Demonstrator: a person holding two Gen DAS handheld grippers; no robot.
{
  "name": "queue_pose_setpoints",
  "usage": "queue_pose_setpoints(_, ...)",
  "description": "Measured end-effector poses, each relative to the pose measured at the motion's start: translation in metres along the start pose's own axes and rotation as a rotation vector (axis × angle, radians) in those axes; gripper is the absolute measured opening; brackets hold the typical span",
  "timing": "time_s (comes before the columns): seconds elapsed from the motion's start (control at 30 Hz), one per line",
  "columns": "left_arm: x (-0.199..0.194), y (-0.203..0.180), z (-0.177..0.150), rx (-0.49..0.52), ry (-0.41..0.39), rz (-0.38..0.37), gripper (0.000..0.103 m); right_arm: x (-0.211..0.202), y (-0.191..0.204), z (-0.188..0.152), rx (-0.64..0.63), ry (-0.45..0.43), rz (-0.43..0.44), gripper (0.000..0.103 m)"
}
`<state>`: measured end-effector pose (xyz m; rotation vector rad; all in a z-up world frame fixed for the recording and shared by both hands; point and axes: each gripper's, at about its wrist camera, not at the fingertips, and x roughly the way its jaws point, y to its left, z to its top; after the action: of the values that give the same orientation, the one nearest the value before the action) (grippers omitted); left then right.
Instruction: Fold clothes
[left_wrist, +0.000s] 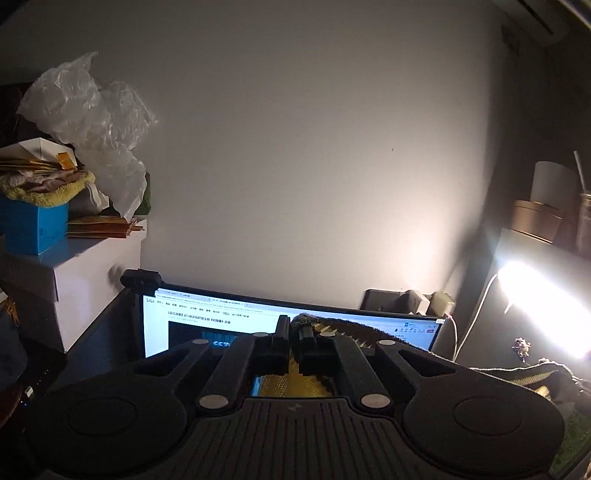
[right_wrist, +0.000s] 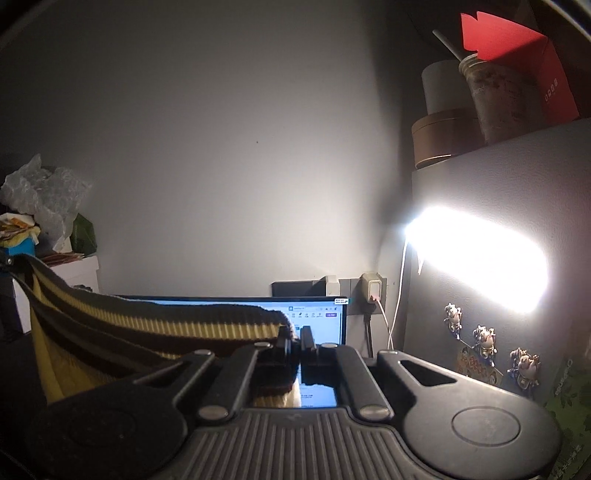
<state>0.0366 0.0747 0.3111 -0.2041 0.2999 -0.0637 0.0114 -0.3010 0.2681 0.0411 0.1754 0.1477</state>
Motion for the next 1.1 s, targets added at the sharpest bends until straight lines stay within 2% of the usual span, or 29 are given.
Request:
queue_pose_setpoints(0.2,0.061,0.011,0.012,-0.044,0.017,-0.006,0.004,0.032,-0.008,0.026,0.051,0.006,-0.015,0.003)
queue_pose_setpoints(0.33,0.104,0.015,0.029,-0.086,-0.032,-0.013,0.004,0.076,-0.008,0.039,0.026,-0.036,-0.057,0.003)
queue_pose_setpoints(0.43,0.099,0.016,0.048,-0.123,-0.132,-0.093,0.004,0.089,-0.014,0.060,0.068,-0.139,-0.059,0.003)
queue_pose_setpoints(0.5,0.084,0.016,0.054,-0.105,-0.196,-0.136,0.004,0.083,-0.019,0.072,0.091,-0.233,-0.051,0.003)
queue_pose_setpoints(0.53,0.078,0.015,0.049,-0.080,-0.203,-0.141,0.004,0.075,-0.020,0.075,0.093,-0.280,-0.051,0.003)
queue_pose_setpoints(0.6,0.070,0.013,0.032,-0.018,-0.193,-0.133,0.004,0.062,-0.022,0.071,0.085,-0.319,-0.033,0.003)
queue_pose_setpoints(0.67,0.062,0.012,0.014,0.044,-0.183,-0.126,0.004,0.056,-0.019,0.054,0.053,-0.303,-0.026,0.003)
queue_pose_setpoints(0.77,0.068,0.020,-0.047,0.116,-0.105,-0.113,0.004,0.055,-0.016,0.001,0.021,-0.208,0.032,0.003)
queue_pose_setpoints(1.0,0.099,0.061,-0.222,0.159,0.129,-0.113,0.004,0.087,-0.010,-0.172,-0.007,0.070,0.137,0.003)
queue_pose_setpoints(1.1,0.109,0.077,-0.286,0.134,0.220,-0.133,0.004,0.104,-0.015,-0.250,0.049,0.200,0.168,0.003)
